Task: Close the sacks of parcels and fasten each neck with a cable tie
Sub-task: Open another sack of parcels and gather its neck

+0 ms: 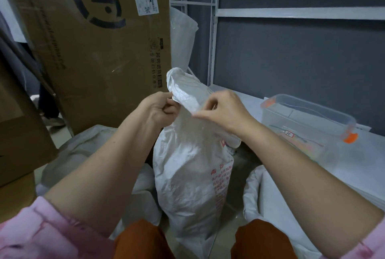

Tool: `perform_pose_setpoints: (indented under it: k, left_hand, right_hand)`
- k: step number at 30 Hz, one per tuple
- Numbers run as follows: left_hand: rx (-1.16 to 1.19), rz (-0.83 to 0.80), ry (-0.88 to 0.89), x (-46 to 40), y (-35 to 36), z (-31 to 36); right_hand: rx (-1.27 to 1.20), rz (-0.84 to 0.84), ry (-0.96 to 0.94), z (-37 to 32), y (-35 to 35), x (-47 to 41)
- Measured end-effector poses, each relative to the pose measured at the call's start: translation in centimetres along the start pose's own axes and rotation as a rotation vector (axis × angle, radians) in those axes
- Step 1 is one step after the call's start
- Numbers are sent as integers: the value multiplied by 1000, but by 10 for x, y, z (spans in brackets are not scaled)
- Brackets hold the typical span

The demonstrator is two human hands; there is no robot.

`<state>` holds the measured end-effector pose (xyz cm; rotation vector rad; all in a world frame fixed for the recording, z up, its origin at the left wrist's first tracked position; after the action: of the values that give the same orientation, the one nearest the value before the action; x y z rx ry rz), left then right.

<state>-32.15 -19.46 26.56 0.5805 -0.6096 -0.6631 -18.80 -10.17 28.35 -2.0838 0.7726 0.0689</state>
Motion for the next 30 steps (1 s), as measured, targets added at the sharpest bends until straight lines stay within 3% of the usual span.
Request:
perform_pose_setpoints:
  k: [2,5,8,12,15,17,19,22,24,26,27,30]
  left_hand:
    - [57,-14,-12,0,4,-6]
    - [41,-2,15,-1,3,-10]
    - [-310,185,187,1,-11,0]
    - [-746,380,502,6,-22,23]
    - [-998,351,598,3,-18,30]
    - [-997,408,615,0,-19,34]
    - [-958,404,559,-2,-22,35]
    - [-716,224,274,-7,-29,29]
    - [-584,53,132,-5,-32,23]
    - [-676,-56,63,0,-37,22]
    - [-753,-96,38,5,-39,22]
    - [-901,-202,-31,15,-47,26]
  right_hand:
    - [-47,135,40,-8,-3,-4]
    - [-59,145,43,-15,4,-6]
    - [163,115,-99,-21,16,2]
    - [516,87,-509,-34,45,21]
    - [501,49,-669,-40,63,28]
    - [470,6,-722,-42,72,31]
    - [442,-98,-711,-42,79,33]
    - [214,-316,-417,-36,72,23]
    - [-32,-147,-265,-32,54,7]
    - [63,148,-200,-26,34,-12]
    - [174,190,-175,-24,28,-20]
    - [292,97,-172,-21,27,-38]
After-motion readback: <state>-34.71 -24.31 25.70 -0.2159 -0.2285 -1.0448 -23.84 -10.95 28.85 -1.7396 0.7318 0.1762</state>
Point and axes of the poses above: each hand's wrist, its own x-axis away from the middle knuckle, its own y-axis out of the palm, z = x × y, the point moved 3 cm from there along -x, towards the middle knuckle, and after that the axes turned 6 degrees about y, right-handed, at the moved point
